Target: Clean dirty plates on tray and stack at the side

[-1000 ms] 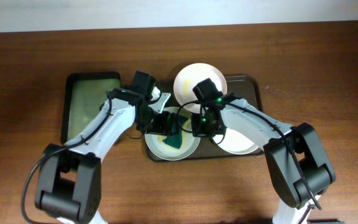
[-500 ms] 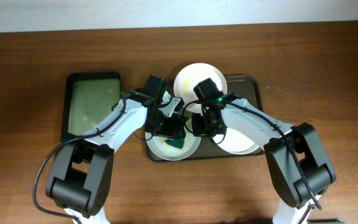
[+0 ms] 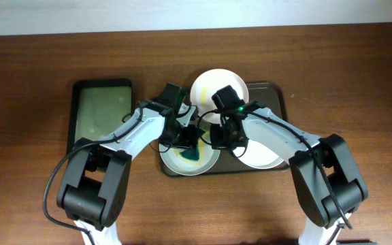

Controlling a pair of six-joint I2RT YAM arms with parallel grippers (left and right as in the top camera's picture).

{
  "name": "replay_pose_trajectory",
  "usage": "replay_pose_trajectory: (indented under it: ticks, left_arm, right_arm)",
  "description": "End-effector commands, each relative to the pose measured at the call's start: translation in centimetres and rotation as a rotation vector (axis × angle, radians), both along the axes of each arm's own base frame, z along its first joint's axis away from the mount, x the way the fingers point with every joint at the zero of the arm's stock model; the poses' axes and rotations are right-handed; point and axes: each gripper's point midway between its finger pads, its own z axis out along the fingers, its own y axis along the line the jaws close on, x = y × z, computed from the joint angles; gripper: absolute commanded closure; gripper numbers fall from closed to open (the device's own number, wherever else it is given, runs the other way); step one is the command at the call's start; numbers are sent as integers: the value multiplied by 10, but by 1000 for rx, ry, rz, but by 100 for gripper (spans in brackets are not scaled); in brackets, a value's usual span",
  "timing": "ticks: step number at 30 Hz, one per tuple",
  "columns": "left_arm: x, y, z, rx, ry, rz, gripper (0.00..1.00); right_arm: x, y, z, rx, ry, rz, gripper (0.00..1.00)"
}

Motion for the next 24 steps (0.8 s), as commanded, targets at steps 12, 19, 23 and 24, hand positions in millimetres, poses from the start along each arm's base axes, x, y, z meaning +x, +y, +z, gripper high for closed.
replay_pose_trajectory:
  ticks: [12,19,23,24]
  left_arm:
    - [45,110,35,493,-271,172,100]
    - [29,33,62,36,-204,95,100]
    - [30,25,51,0,-144,214,100]
    - [27,22,45,9,-126,205,100]
  right_arm:
    - [2,-3,-3,-28,-11,9,96]
    - [3,-3,-3,-26,-15,9,96]
    - [3,-3,-3,-26,-14,9,96]
    - [3,-3,-3,-26,-14,9,96]
